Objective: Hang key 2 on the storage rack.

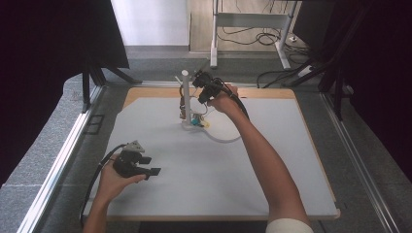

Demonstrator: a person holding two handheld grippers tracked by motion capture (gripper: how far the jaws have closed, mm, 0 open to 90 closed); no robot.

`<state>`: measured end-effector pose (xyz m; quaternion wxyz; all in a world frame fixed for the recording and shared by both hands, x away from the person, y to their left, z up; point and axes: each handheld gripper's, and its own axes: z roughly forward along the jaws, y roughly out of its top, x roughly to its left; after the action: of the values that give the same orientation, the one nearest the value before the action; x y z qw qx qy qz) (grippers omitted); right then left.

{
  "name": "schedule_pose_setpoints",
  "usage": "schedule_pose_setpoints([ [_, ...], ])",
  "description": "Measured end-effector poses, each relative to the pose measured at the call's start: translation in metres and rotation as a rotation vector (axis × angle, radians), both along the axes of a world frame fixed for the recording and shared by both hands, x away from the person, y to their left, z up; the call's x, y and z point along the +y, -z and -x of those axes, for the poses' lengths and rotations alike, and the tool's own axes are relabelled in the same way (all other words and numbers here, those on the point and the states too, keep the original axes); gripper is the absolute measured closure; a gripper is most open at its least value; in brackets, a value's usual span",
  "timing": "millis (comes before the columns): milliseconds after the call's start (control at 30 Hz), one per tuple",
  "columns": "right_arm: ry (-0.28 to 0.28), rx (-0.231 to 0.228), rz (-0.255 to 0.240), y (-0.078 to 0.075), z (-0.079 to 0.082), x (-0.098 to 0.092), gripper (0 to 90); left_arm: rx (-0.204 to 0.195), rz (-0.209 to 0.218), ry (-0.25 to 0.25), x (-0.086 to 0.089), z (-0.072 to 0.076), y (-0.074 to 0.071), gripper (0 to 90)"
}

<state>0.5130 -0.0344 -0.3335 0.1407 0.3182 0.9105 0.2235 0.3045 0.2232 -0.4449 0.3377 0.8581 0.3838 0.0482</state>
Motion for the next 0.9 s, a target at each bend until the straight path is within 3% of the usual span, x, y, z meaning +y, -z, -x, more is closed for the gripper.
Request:
schedule_pose_setpoints([
  [167,-0.034,0.006,0.011,0.002,0.004,-0.002,80.4,0.005,-0.006,0.005,-0.002,0.0,0.001,38.2],
  [433,-0.037,-0.017,-0.048,-0.007,0.012,-0.021,67.7,0.006,-0.012,0.005,-0.003,0.0,0.002,38.1],
  [567,-0.017,-0.042,-0.082,-0.012,0.022,-0.04,58.6,-0.001,-0.012,0.005,-0.002,0.0,0.002,38.1],
  [733,-0.011,-0.052,-0.114,-0.011,0.032,-0.057,56.3,0.0,-0.012,0.006,-0.002,0.001,0.002,38.1],
  [900,-0.009,-0.071,-0.185,-0.006,0.053,-0.085,55.2,-0.005,-0.004,-0.002,0.0,0.002,0.0,38.1],
])
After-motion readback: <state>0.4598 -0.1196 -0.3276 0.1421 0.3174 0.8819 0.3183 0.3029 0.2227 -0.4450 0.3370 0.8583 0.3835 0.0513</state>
